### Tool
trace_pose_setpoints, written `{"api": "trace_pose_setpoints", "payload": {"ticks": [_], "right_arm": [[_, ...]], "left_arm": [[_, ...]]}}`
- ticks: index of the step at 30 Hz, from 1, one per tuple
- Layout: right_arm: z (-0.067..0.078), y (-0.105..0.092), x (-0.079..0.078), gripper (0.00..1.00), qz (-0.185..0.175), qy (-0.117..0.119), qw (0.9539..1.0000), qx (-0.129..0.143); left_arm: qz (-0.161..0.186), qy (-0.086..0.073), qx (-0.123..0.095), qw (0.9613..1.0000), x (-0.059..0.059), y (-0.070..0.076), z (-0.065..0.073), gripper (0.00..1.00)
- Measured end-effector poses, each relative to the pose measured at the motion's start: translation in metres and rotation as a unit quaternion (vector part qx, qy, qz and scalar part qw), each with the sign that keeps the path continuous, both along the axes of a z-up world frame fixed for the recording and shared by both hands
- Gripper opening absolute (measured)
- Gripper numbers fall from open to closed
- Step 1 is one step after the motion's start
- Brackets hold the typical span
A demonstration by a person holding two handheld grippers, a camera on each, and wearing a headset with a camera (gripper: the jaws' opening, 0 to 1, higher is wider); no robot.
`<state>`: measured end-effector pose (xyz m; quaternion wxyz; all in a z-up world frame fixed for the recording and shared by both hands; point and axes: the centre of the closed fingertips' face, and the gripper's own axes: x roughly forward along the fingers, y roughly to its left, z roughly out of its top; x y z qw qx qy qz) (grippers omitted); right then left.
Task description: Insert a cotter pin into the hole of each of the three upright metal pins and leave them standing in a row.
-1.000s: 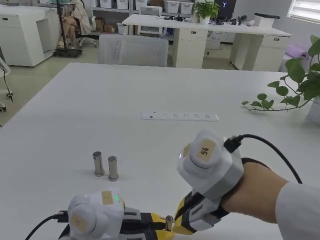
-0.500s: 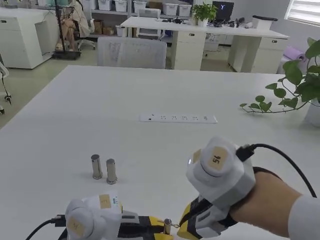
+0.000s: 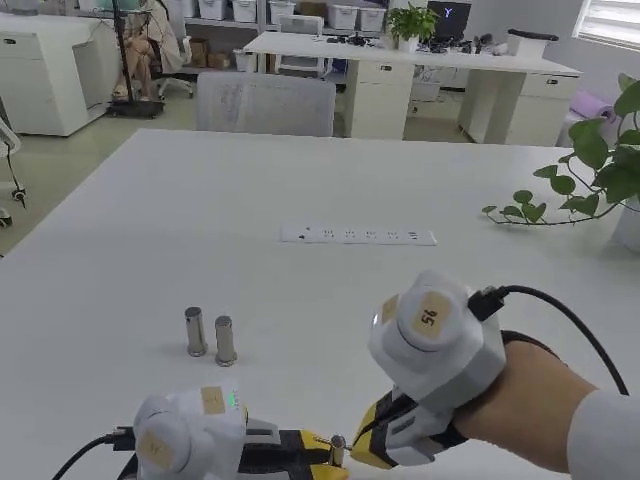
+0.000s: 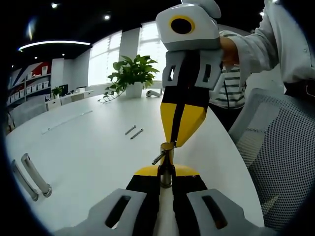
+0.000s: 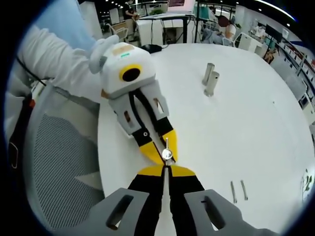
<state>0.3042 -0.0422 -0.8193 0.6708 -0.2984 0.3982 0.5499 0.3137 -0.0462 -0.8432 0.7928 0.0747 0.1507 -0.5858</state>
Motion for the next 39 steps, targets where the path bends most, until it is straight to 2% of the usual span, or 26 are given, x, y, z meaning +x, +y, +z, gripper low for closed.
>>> {"api": "trace_pose_setpoints", "payload": {"ticks": [10, 18, 21, 30, 39], "right_arm": [[0.0, 0.003, 0.0, 0.05, 0.005, -0.001, 1.0, 0.003], [-0.001, -0.001, -0.002, 0.12, 0.001, 0.001, 1.0, 0.007], [-0.001, -0.002, -0.002, 0.15, 0.001, -0.006, 0.9999, 0.011], [0.0, -0.001, -0.004, 0.16, -0.006, -0.006, 0.9997, 0.022], [0.009, -0.01, -0.008, 0.29, -0.036, -0.011, 0.9967, 0.072]], "left_arm": [[0.0, 0.0, -0.001, 1.0, 0.001, -0.001, 0.0, 0.06], [0.0, -0.001, 0.0, 1.0, 0.001, -0.002, 0.0, 0.06], [0.0, -0.001, 0.0, 1.0, 0.0, -0.002, 0.0, 0.06], [0.002, 0.001, -0.001, 1.0, -0.001, -0.002, -0.001, 0.06], [0.002, 0.002, -0.001, 1.0, -0.001, -0.002, -0.001, 0.06]]}}
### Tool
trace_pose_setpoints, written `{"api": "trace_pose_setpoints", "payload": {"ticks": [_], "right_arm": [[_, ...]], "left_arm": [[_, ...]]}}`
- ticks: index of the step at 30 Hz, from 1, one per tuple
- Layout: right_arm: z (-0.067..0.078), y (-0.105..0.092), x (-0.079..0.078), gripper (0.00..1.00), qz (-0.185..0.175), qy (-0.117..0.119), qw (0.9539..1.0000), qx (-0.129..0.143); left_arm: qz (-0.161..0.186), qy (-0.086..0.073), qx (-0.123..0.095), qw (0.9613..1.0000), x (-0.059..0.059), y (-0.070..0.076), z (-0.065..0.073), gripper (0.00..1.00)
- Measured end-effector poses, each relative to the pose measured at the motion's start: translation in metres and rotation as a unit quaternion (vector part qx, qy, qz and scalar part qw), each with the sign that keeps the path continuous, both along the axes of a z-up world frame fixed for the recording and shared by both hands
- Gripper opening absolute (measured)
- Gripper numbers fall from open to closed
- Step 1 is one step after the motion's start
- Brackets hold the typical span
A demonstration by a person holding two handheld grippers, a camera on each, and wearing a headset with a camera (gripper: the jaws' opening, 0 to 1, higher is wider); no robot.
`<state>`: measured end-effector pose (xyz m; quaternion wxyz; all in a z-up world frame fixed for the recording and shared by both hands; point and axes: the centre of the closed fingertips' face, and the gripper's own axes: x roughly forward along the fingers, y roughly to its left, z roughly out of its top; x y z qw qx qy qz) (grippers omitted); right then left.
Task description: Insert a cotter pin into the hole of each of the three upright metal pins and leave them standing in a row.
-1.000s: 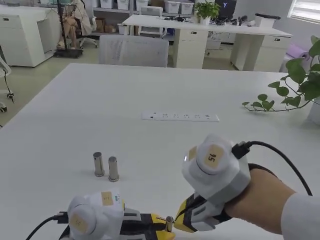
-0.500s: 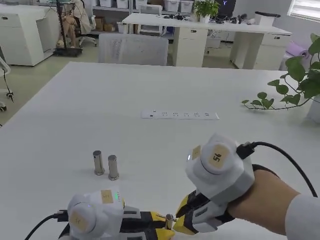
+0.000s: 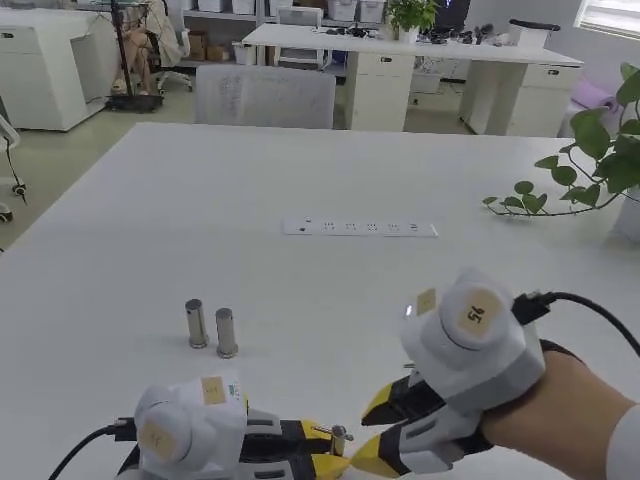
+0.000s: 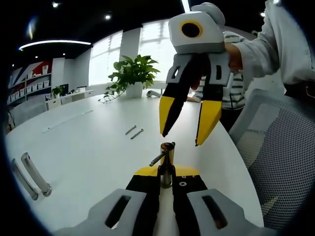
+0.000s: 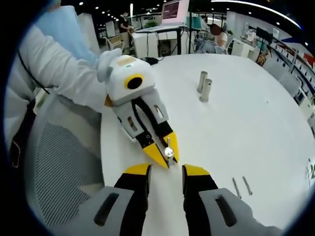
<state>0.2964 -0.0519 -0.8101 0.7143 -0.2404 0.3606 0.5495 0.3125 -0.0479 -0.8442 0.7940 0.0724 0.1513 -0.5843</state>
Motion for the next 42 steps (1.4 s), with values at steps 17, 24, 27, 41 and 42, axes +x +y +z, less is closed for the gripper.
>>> {"api": "trace_pose_setpoints", "payload": {"ticks": [17, 24, 27, 41, 42], "right_arm": [[0.021, -0.006, -0.006, 0.56, -0.028, -0.049, 0.9894, 0.134], [0.026, -0.014, -0.008, 0.59, -0.04, -0.053, 0.9866, 0.149], [0.026, -0.02, -0.01, 0.59, -0.043, -0.056, 0.9866, 0.147], [0.024, -0.034, -0.008, 0.58, -0.064, -0.055, 0.9854, 0.147], [0.024, -0.034, -0.008, 0.58, -0.064, -0.055, 0.9854, 0.148]], "left_arm": [[0.003, 0.005, -0.002, 1.0, -0.001, 0.001, 0.0, 0.06], [0.005, 0.004, -0.001, 1.0, -0.001, 0.002, 0.001, 0.06], [0.007, 0.006, -0.001, 1.0, 0.0, 0.003, 0.001, 0.06], [0.035, -0.004, 0.003, 0.9994, 0.015, 0.027, 0.01, 0.06], [0.037, -0.005, 0.004, 0.9993, 0.017, 0.03, 0.011, 0.06]]}}
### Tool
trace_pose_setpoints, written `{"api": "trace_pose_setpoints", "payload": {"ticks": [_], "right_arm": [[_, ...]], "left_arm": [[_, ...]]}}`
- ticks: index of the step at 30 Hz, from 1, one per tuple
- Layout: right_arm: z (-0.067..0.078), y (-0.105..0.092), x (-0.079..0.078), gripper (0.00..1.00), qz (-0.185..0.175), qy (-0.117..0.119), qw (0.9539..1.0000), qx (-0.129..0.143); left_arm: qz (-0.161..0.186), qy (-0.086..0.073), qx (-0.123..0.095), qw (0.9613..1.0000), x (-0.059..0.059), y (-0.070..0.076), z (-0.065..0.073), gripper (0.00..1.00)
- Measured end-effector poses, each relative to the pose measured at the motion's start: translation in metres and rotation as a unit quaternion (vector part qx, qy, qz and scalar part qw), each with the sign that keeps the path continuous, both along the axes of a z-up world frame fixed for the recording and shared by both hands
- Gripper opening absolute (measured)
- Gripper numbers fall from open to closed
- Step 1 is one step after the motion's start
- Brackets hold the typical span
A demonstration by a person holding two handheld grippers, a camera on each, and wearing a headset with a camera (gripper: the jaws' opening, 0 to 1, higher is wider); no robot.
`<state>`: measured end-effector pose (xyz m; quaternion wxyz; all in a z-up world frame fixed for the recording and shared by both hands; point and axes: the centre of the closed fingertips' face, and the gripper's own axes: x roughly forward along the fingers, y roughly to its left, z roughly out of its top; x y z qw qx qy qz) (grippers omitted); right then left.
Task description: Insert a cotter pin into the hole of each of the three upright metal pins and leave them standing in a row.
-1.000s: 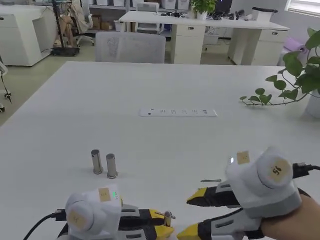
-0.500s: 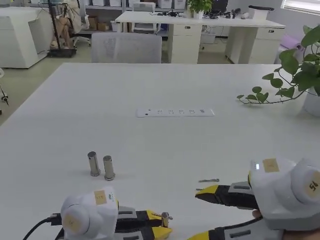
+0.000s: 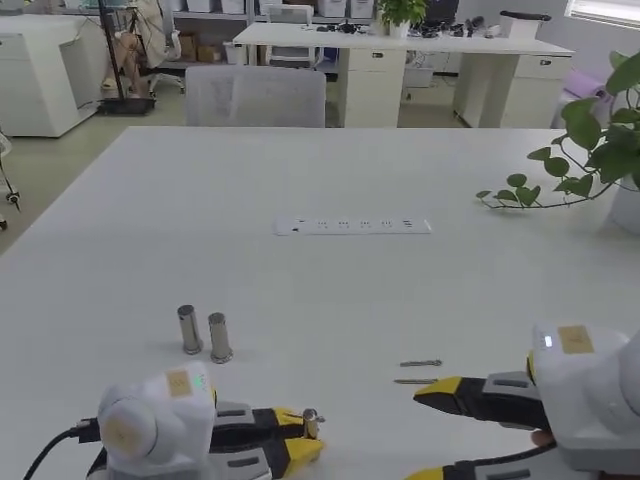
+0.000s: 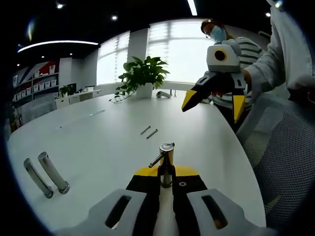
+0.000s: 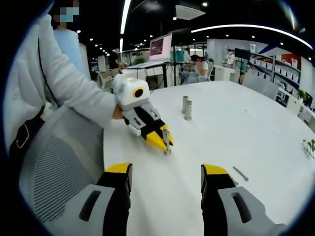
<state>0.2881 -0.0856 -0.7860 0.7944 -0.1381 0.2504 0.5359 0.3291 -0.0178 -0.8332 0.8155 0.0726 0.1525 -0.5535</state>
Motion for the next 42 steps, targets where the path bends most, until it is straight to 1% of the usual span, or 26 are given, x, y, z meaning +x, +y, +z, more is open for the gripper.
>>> {"api": "trace_pose_setpoints", "payload": {"ticks": [5, 10, 11, 15, 22, 27, 30, 31, 35, 39, 42], "right_arm": [[0.001, -0.001, 0.002, 0.58, -0.001, 0.0, 1.0, 0.0], [0.002, -0.002, 0.003, 0.58, -0.005, 0.0, 1.0, 0.002], [0.002, -0.001, 0.003, 0.58, -0.005, 0.0, 1.0, 0.002], [0.001, -0.002, 0.001, 0.58, -0.004, 0.0, 1.0, -0.001], [0.001, -0.004, 0.001, 0.58, -0.006, 0.001, 1.0, -0.002], [0.002, -0.004, 0.001, 0.58, -0.007, 0.001, 1.0, -0.003], [0.002, -0.004, 0.001, 0.58, -0.008, 0.001, 1.0, -0.004], [0.002, -0.004, 0.001, 0.58, -0.008, 0.002, 1.0, -0.003], [0.001, -0.004, 0.001, 0.57, -0.006, 0.002, 1.0, -0.006], [0.001, -0.004, 0.002, 0.57, -0.007, 0.003, 1.0, -0.005], [0.0, -0.004, 0.002, 0.57, -0.006, 0.003, 1.0, -0.007]], "left_arm": [[0.014, -0.002, 0.01, 0.9999, 0.006, 0.021, 0.001, 0.06], [0.025, -0.004, 0.02, 0.9995, 0.01, 0.039, 0.0, 0.06], [0.025, -0.005, 0.02, 0.9995, 0.01, 0.041, 0.0, 0.06], [0.037, -0.008, 0.021, 0.999, 0.014, 0.053, 0.002, 0.06], [0.067, -0.013, 0.03, 0.9972, 0.025, 0.079, 0.001, 0.06], [0.084, -0.015, 0.035, 0.9957, 0.031, 0.094, -0.001, 0.06], [0.092, -0.015, 0.036, 0.995, 0.031, 0.099, 0.0, 0.06], [0.094, -0.013, 0.034, 0.9949, 0.032, 0.1, 0.0, 0.06], [0.097, -0.011, 0.035, 0.9946, 0.032, 0.103, -0.001, 0.06], [0.098, -0.007, 0.031, 0.9947, 0.029, 0.102, -0.002, 0.06], [0.095, -0.004, 0.034, 0.9949, 0.027, 0.102, -0.006, 0.06]]}}
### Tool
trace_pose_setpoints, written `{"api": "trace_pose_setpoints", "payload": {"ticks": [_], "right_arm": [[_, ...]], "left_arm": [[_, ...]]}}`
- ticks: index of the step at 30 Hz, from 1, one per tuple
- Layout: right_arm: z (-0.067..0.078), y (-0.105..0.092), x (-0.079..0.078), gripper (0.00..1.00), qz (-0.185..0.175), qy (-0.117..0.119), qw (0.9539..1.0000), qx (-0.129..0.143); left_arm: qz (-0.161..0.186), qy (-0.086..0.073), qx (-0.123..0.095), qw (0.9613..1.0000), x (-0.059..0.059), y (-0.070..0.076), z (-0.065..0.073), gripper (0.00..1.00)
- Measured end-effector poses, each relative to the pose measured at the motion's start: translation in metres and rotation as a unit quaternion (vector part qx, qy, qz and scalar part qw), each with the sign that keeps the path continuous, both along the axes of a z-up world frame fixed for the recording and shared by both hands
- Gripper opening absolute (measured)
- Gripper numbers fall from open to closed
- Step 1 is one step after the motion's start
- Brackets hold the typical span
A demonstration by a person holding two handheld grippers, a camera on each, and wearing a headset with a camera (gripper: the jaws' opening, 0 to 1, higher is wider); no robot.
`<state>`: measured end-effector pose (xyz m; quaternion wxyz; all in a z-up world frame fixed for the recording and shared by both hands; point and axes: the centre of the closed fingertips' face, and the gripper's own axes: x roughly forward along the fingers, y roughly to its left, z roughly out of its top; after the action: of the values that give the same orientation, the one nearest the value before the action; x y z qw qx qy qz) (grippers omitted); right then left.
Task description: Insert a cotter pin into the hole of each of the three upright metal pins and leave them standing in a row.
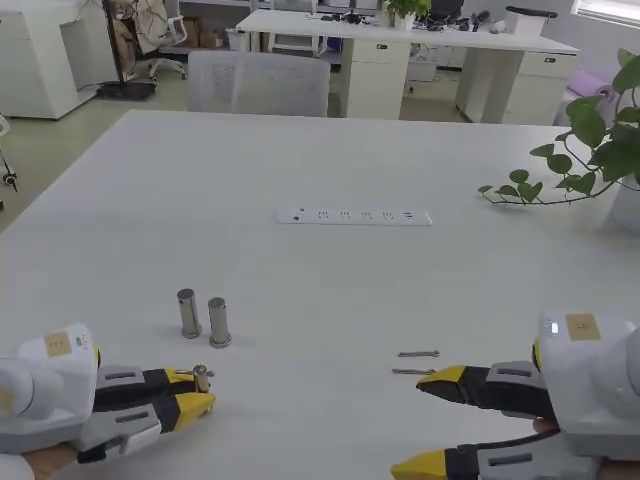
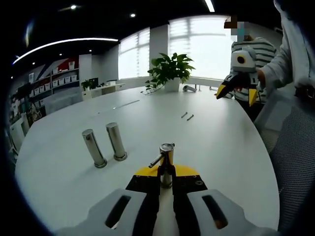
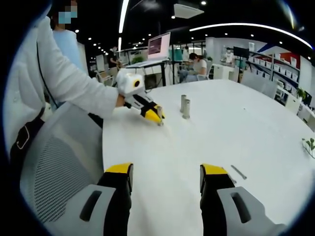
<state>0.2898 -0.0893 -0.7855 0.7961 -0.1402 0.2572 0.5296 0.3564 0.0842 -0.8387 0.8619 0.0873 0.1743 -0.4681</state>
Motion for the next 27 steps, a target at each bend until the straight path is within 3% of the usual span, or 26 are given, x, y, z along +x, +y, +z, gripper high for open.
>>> {"api": "trace_pose_setpoints", "payload": {"ticks": [13, 27], "right_arm": [[0.0, 0.0004, 0.0004, 0.57, 0.0, -0.001, 1.0, -0.001], [0.0, -0.0002, 0.0015, 0.56, -0.001, -0.002, 1.0, -0.002]], "left_arm": [[-0.008, 0.01, -0.014, 0.9998, -0.0003, 0.0024, 0.0005, 0.07], [0.005, 0.021, -0.027, 0.9994, -0.0003, 0.0079, 0.0052, 0.23]]}}
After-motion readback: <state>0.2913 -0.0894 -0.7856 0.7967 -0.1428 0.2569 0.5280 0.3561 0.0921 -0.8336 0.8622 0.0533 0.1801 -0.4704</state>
